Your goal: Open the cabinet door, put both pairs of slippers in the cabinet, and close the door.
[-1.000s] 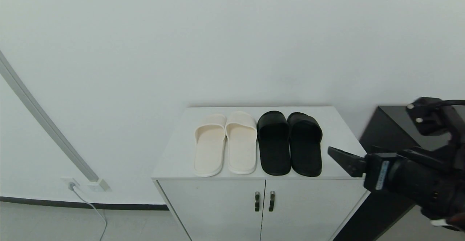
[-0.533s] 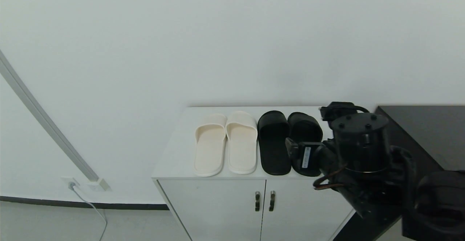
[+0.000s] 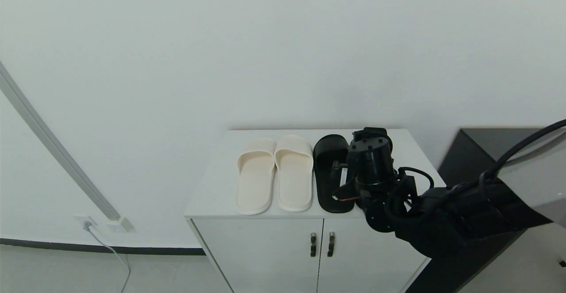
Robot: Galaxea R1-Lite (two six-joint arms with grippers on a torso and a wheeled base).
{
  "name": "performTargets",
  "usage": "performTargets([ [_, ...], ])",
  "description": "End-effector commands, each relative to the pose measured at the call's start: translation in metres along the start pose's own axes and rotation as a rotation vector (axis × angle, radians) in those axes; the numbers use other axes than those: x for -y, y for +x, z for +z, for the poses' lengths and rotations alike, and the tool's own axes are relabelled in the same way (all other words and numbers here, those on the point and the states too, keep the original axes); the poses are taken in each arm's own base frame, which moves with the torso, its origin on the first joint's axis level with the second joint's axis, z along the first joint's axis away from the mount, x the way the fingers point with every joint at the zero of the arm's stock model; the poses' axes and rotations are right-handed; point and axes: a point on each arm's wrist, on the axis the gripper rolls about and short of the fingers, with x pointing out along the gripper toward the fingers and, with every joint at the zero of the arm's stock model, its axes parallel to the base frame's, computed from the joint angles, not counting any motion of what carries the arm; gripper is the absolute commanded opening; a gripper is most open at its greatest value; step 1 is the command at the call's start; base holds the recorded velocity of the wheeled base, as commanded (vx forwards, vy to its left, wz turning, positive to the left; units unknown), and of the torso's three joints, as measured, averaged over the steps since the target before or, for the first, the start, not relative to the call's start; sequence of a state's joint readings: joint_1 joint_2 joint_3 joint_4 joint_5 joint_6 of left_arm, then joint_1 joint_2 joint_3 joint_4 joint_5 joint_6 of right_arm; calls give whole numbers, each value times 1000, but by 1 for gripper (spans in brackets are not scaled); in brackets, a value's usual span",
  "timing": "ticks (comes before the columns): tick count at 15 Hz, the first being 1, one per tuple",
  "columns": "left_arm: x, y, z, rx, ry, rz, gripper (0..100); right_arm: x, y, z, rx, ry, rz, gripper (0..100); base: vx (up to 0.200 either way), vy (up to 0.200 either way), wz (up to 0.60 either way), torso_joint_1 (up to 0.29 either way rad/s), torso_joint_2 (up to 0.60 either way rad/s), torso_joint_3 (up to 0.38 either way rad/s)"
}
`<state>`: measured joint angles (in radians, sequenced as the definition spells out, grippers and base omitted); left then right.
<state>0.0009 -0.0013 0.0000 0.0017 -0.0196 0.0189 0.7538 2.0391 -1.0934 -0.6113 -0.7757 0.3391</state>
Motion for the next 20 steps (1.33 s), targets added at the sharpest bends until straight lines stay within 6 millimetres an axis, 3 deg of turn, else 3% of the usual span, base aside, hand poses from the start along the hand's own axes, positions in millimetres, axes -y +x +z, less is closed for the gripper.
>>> performTargets([
  [1, 0, 0, 0, -1, 1, 0, 0, -1, 20, -10, -13, -17, -30, 100, 0, 0, 0, 0, 0, 0],
  [7, 0, 0, 0, -1, -1, 0, 0, -3, 50, 1, 16, -46, -15, 100, 0, 0, 0, 0, 0, 0],
  [13, 0, 0, 0, 0, -1, 0, 0, -2, 83, -5, 79, -73, -37, 100, 0, 0, 0, 0, 0, 0],
  [14, 0, 0, 0, -1, -1, 0, 0, -2, 85, -5, 90, -80, -38, 0, 0, 0, 0, 0, 0, 0],
  [18, 0, 0, 0, -1, -1, 0, 0, -3, 78, 7, 116, -64, -32, 0, 0, 0, 0, 0, 0, 0],
  [20, 0, 0, 0, -1, -2, 0, 0, -2, 65, 23, 143, -44, -21, 0, 0, 0, 0, 0, 0, 0],
])
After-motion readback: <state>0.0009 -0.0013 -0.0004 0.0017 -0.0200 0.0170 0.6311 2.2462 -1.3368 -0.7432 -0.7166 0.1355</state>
